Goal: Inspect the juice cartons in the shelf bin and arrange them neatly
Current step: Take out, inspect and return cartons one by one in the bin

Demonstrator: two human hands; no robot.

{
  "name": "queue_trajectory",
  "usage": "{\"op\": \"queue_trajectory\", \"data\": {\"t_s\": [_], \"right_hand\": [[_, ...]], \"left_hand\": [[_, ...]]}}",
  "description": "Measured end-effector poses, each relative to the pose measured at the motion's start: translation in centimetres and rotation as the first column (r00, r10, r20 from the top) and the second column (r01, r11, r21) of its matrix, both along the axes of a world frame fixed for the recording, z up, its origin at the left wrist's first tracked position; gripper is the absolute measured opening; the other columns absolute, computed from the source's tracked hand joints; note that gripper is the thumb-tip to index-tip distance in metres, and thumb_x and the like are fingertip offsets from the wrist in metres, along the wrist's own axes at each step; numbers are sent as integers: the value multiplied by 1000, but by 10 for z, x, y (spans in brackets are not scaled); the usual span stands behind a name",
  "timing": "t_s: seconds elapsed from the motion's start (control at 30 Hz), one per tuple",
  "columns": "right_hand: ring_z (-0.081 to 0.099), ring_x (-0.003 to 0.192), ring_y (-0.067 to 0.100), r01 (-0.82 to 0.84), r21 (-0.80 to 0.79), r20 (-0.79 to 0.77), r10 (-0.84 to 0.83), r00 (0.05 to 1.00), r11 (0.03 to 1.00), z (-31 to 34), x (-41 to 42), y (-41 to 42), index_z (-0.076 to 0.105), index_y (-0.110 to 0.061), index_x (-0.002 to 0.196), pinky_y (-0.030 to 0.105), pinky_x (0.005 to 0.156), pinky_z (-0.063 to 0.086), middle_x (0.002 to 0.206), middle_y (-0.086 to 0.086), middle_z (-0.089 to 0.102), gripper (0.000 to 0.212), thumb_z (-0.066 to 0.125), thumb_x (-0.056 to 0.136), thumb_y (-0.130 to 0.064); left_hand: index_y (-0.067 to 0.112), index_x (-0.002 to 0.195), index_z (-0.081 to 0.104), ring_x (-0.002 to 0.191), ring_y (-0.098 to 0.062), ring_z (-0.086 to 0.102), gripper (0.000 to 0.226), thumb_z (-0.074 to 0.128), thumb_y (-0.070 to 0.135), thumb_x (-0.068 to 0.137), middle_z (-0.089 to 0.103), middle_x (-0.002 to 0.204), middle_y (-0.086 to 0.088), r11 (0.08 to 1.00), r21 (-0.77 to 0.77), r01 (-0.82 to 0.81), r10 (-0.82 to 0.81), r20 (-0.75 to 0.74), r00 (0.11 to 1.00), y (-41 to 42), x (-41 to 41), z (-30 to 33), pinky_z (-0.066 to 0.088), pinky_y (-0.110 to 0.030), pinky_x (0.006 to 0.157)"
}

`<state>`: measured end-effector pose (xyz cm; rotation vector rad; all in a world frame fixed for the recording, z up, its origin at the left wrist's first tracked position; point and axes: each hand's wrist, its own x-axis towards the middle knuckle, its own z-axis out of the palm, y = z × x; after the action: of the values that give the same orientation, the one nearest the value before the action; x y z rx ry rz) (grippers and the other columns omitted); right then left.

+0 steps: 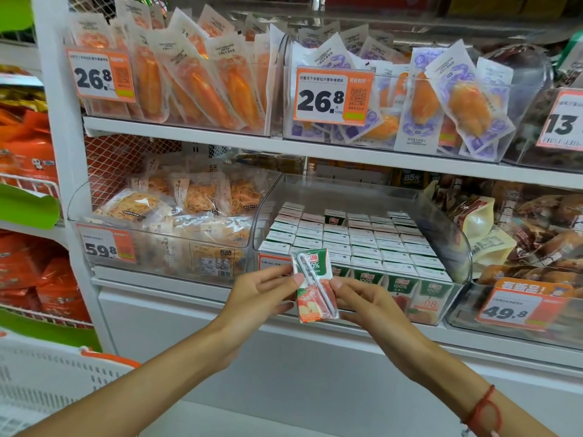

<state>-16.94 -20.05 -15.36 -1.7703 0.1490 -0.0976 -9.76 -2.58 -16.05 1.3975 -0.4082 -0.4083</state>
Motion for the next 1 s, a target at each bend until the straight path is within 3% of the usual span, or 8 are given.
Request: {"op": "queue_trajectory", "data": {"t_s": [0.2, 0.3, 0.5, 0.6, 0.67, 0.8, 0.9, 1.0], "right_hand": [[69, 88, 7, 100, -68, 141, -90, 986, 993, -2, 2, 12, 70, -29, 99, 14, 77, 53, 89, -10, 75, 14, 57, 95, -32], [68, 77, 11, 181, -119, 277, -143, 950, 976, -1, 2, 18, 69, -24, 98, 16, 67, 53, 81, -5, 73, 11, 68, 88, -26], [67, 84, 11, 161, -265, 357, -58, 932, 951, -1, -6, 17, 65, -28, 101, 22, 75, 55, 90, -11, 70, 20, 74, 83, -22], [66, 99, 5, 21, -202, 304, 42, 952, 979, 3, -9, 11, 68, -30, 106, 16, 86, 52, 103, -17, 71, 26, 65, 91, -8], [65, 106, 5, -27, -114, 280, 58, 958, 993, 6, -11, 9, 69, -32, 109, 17, 90, 52, 109, -15, 71, 27, 60, 94, -11], [65, 103, 5, 29, -45, 292, -14, 956, 999, 10, -12, 12, 70, -37, 103, 24, 88, 53, 105, -13, 71, 25, 58, 84, -48], [66, 92, 1, 72, -14, 307, -64, 950, 997, 11, -12, 13, 69, -29, 95, 17, 77, 54, 97, -9, 72, 31, 60, 78, -53], [66, 88, 2, 74, 9, 309, -73, 948, 997, 11, -13, 12, 68, -22, 95, 16, 78, 54, 95, -4, 71, 35, 61, 76, -51]], "left_hand": [[31, 103, 71, 87, -6, 73, 14, 65, 27, 91, 77, 92, 10, 990, 3, -142, 142, 63, 988, -12, -7, -6, 60, -23, 72], [34, 108, 70, 84, -3, 72, 32, 68, 46, 79, 76, 91, 15, 994, 37, -106, 98, 170, 981, -14, -10, 0, 58, -18, 69], [29, 103, 74, 86, 6, 69, 30, 81, 34, 73, 75, 92, 21, 982, 90, -166, 133, 292, 947, -5, -3, 7, 46, -2, 66], [33, 108, 71, 97, -1, 69, 42, 83, 37, 68, 73, 102, 21, 987, 95, -131, 88, 364, 927, 2, 1, 10, 51, -10, 77], [42, 114, 65, 103, 2, 65, 52, 86, 37, 67, 69, 110, 25, 980, 123, -154, 81, 458, 885, 5, 1, 11, 52, -15, 86], [39, 124, 58, 110, -1, 59, 61, 86, 30, 71, 61, 115, 23, 951, 174, -255, 59, 708, 704, 6, -5, 9, 50, -20, 93], [34, 125, 58, 113, -3, 55, 59, 85, 24, 73, 57, 119, 19, 930, 206, -304, 2, 825, 565, 3, -10, 8, 49, -24, 93], [31, 127, 58, 116, -1, 52, 59, 84, 22, 75, 55, 122, 18, 925, 222, -309, -19, 838, 546, 2, -12, 7, 47, -20, 93]]}}
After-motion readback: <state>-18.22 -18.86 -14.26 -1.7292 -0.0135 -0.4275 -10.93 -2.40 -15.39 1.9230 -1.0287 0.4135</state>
